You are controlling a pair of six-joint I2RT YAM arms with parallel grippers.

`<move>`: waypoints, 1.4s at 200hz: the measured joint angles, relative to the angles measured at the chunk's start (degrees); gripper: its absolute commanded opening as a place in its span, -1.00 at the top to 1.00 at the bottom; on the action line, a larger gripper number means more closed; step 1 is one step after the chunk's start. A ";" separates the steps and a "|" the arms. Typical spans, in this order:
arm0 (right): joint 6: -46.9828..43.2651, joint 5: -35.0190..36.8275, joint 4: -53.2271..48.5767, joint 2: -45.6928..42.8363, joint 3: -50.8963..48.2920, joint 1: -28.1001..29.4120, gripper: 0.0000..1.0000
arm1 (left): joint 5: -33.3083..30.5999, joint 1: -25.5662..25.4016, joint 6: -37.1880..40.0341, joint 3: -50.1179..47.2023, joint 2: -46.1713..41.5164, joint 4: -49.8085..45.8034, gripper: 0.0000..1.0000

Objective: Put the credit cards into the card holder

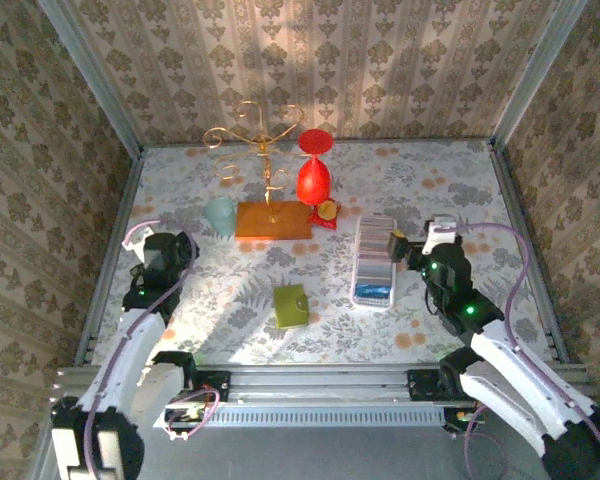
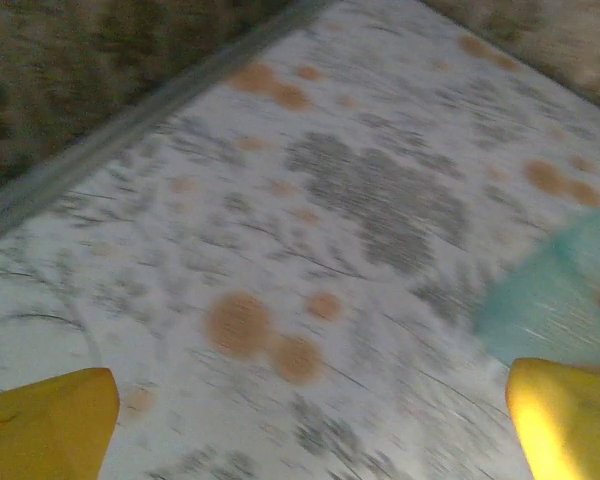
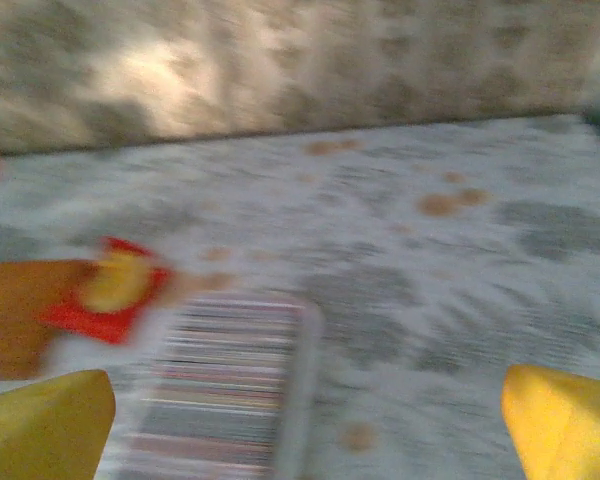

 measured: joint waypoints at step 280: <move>-7.37 -22.01 41.83 46.27 -0.31 -19.23 -1.00 | 12.22 1.86 33.73 -7.82 41.38 64.24 -1.00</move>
